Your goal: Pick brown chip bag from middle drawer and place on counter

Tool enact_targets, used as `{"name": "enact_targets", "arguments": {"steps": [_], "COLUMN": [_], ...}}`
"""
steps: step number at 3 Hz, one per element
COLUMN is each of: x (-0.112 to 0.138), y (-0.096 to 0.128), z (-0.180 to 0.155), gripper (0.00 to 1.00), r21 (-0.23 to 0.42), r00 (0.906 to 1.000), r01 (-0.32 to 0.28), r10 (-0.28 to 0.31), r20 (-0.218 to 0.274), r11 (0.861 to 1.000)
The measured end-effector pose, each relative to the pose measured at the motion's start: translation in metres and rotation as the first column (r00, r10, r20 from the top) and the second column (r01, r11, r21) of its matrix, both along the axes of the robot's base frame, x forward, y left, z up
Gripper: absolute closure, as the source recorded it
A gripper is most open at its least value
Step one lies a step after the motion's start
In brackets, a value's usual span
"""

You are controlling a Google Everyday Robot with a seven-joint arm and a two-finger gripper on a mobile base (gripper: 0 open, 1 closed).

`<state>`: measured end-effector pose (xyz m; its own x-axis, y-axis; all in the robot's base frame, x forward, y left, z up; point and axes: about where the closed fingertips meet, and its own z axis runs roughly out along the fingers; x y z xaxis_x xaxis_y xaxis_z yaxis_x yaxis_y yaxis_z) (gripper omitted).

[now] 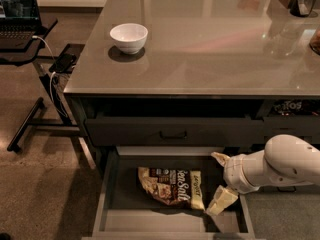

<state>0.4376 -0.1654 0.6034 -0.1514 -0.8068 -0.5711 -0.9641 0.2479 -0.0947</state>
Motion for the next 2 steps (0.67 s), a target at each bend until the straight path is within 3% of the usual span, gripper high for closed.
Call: {"name": "enact_targets", "arguments": {"steps": [1,2], "x": [0.002,0.016], "y": [0.001,0.006], "z": [-0.005,-0.033], "gripper": [0.00,0.00], "r21": [0.004,0.046], "r00": [0.9998,0.9984], "r01": [0.010,0.034], "r10": [-0.010,-0.032], "r20": [-0.015,-0.048], "r11": [1.000,0.998]}}
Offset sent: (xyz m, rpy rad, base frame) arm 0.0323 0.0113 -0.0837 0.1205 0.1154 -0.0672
